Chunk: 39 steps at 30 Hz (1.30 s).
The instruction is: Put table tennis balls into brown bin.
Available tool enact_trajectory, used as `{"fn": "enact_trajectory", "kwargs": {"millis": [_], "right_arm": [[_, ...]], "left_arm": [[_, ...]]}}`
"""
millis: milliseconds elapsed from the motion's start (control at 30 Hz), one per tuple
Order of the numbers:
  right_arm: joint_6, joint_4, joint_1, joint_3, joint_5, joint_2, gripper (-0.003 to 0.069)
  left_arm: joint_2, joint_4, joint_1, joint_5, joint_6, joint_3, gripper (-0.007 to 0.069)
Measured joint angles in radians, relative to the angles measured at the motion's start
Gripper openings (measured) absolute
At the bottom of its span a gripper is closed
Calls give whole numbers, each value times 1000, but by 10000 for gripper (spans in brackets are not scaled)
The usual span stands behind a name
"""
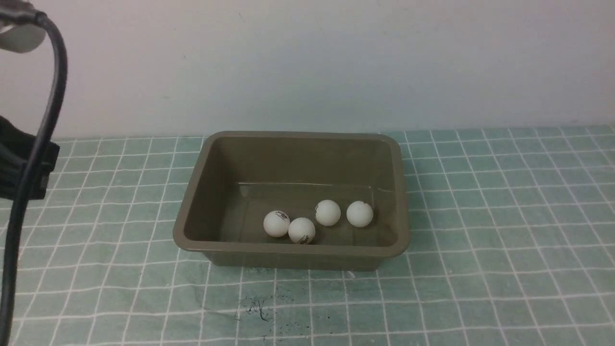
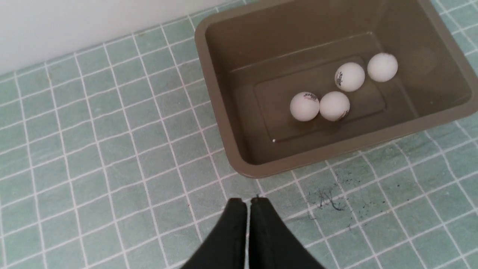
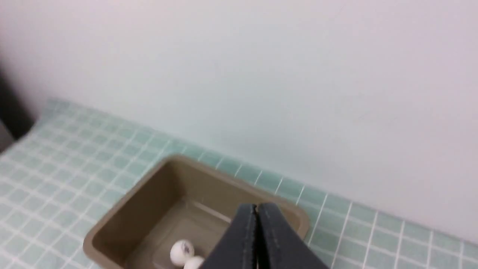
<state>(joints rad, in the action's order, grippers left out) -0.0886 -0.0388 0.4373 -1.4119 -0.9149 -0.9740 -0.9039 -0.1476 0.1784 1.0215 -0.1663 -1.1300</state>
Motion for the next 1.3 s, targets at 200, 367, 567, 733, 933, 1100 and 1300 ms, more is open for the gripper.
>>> {"fn": "enact_trajectory", "kwargs": {"millis": [200, 367, 567, 733, 933, 1100, 1300], "right_arm": [[-119, 103, 0, 395, 285, 397, -12], [-260, 227, 0, 767, 539, 741, -13], [-396, 312, 0, 931, 595, 970, -13], [-413, 334, 0, 951, 588, 988, -15], [-417, 345, 0, 951, 571, 988, -15], [-417, 347, 0, 951, 568, 988, -15], [-417, 347, 0, 951, 568, 988, -15]], "left_arm": [[85, -33, 0, -62, 0, 94, -5], [143, -79, 0, -67, 0, 183, -5], [221, -165, 0, -149, 0, 322, -5], [370, -189, 0, -214, 0, 430, -5], [618, -196, 0, -222, 0, 497, -5], [768, -201, 0, -211, 0, 508, -5], [815, -205, 0, -210, 0, 508, -5]]}}
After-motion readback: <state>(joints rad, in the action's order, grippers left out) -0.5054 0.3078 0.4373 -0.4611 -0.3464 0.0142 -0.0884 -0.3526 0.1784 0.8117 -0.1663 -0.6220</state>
